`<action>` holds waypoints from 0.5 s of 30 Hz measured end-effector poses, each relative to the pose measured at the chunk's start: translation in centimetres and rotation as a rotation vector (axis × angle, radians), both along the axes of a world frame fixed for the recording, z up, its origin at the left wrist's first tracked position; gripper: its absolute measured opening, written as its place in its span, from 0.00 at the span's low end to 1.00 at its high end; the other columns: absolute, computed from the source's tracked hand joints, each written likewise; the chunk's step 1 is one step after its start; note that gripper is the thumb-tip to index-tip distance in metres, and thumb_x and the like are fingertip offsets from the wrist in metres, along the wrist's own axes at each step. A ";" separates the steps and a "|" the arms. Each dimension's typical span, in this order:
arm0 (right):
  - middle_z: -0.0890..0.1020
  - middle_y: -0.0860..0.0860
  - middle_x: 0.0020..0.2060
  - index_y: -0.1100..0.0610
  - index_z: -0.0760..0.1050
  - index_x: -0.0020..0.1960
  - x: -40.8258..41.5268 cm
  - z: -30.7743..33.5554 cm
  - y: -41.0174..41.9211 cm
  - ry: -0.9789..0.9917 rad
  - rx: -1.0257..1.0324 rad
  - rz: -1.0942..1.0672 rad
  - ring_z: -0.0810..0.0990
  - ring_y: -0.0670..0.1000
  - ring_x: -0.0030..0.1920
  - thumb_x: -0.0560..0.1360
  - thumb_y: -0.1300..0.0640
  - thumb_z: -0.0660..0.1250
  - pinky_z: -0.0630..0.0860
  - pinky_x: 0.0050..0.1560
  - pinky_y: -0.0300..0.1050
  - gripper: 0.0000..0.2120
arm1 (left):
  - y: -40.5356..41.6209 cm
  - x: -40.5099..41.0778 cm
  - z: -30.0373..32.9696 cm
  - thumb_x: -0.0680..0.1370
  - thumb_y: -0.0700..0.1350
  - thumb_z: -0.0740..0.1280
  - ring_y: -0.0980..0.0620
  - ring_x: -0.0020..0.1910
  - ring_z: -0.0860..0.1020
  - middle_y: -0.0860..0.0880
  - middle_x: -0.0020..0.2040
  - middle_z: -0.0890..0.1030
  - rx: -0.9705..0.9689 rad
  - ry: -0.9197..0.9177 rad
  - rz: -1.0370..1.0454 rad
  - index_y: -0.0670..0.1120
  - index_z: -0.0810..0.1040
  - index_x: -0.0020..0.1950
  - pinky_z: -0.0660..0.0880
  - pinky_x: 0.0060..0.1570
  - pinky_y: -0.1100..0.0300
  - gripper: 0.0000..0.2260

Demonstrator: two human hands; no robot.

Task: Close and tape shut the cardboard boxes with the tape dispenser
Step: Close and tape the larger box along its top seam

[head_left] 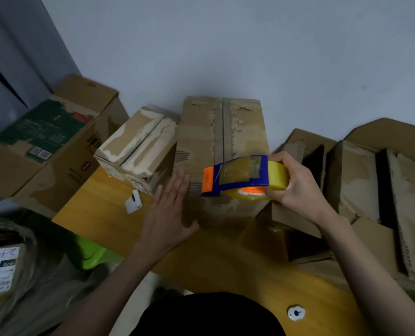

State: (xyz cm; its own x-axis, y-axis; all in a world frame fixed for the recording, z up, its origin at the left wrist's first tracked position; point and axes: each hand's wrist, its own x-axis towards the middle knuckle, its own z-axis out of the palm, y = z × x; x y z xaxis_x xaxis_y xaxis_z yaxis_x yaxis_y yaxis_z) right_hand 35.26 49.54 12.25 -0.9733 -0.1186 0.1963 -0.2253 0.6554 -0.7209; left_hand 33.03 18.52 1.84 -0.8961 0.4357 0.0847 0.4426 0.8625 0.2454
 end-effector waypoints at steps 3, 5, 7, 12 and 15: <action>0.76 0.37 0.55 0.47 0.70 0.61 0.8 0.3 2.1 0.006 -0.035 -0.075 0.77 0.40 0.55 0.69 0.58 0.76 0.75 0.48 0.32 0.25 | 0.1 0.1 0.1 0.73 0.66 0.64 0.52 0.82 0.40 0.50 0.83 0.40 -0.041 0.007 0.018 0.48 0.40 0.83 0.49 0.80 0.44 0.50; 0.77 0.37 0.54 0.44 0.70 0.59 1.4 0.2 4.0 0.014 -0.049 -0.136 0.77 0.40 0.54 0.68 0.63 0.77 0.76 0.48 0.40 0.27 | 0.2 0.2 0.2 0.73 0.67 0.63 0.52 0.82 0.41 0.50 0.83 0.40 -0.055 0.012 0.025 0.47 0.40 0.83 0.49 0.80 0.43 0.49; 0.77 0.38 0.53 0.41 0.69 0.58 1.7 -0.1 5.1 0.000 -0.065 -0.148 0.77 0.41 0.53 0.69 0.66 0.77 0.76 0.47 0.43 0.29 | 0.4 0.3 0.3 0.73 0.68 0.60 0.52 0.82 0.42 0.50 0.83 0.40 -0.062 0.016 0.035 0.48 0.40 0.83 0.48 0.80 0.43 0.49; 0.78 0.41 0.53 0.45 0.71 0.59 1.5 -1.1 5.4 -0.008 -0.120 -0.144 0.78 0.46 0.53 0.70 0.67 0.75 0.79 0.49 0.52 0.26 | 1.5 0.5 0.5 0.72 0.70 0.58 0.48 0.82 0.41 0.48 0.83 0.37 -0.110 0.020 0.056 0.54 0.37 0.82 0.46 0.79 0.41 0.48; 0.77 0.46 0.54 0.47 0.70 0.61 1.2 -1.2 5.3 0.002 -0.128 -0.141 0.78 0.48 0.54 0.68 0.56 0.72 0.78 0.49 0.48 0.23 | 2.5 0.8 0.8 0.71 0.72 0.55 0.46 0.81 0.39 0.46 0.82 0.34 -0.156 0.022 0.094 0.53 0.36 0.82 0.44 0.79 0.41 0.48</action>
